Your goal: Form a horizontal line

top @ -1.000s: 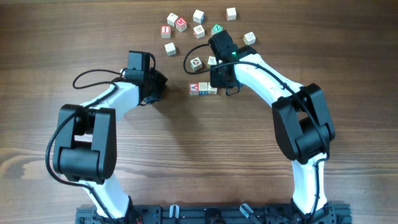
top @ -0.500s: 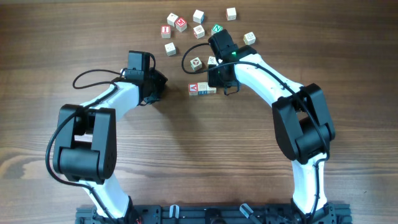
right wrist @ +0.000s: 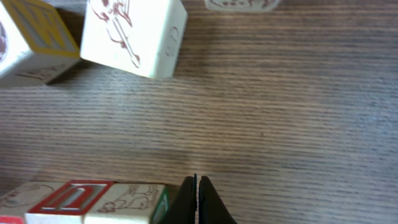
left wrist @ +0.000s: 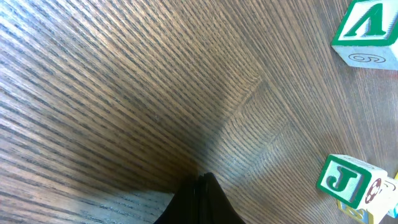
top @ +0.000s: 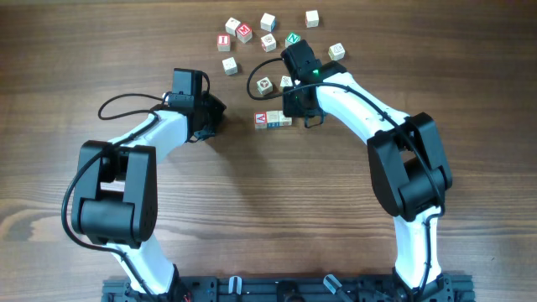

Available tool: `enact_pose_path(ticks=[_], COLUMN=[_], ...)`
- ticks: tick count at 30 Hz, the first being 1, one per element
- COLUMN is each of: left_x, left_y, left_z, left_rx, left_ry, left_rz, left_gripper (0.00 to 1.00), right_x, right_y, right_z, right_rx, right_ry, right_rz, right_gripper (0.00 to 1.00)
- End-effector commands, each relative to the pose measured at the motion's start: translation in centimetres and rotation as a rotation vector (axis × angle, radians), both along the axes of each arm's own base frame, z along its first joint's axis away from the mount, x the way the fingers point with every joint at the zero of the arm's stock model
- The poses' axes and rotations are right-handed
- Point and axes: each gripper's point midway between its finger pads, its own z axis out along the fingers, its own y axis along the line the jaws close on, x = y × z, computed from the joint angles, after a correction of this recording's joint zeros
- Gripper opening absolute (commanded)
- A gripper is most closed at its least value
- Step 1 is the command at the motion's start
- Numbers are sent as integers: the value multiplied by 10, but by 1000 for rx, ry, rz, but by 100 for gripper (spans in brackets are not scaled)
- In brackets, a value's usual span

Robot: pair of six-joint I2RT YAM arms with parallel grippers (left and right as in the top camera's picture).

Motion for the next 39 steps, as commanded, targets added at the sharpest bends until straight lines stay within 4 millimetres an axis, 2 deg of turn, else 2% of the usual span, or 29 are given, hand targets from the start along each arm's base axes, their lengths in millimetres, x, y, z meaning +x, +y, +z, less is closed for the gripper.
enact_pose_path(ticks=[1,5,7,10,12,17,22,26,30,39], left_x=[-69,-75,-89,-114,-124,-130,-139,-140,-139,-139], left_y=[35,41,55,77,87,101,103,103,103,103], left_z=[-78,-79,-81,-81,-81,-82,-84,-85,-85,-85], left_rx=[170,197,232,263,261,253,244,245,244,244], left_ry=[262,291,352,463,508,535,558,558,555,555], left_rz=[45,74,181,377,445,491,563,563,563,563], left_gripper=[4,4,4,4,4,4,4,4,4,4], right_x=[13,15,12,8,7,0,-12,-22,-29,-32], right_y=[0,8,27,51,56,73,98,114,128,134], right_z=[39,76,95,103,99,94,79,61,53,30], right_rx=[3,79,193,317,328,346,349,339,341,323], right_ry=[-93,-150,-157,-145,-140,-129,-109,-80,-77,-53], right_rz=[6,-7,37,102,117,165,218,251,280,285], right_gripper=[5,5,5,4,5,5,5,5,5,5])
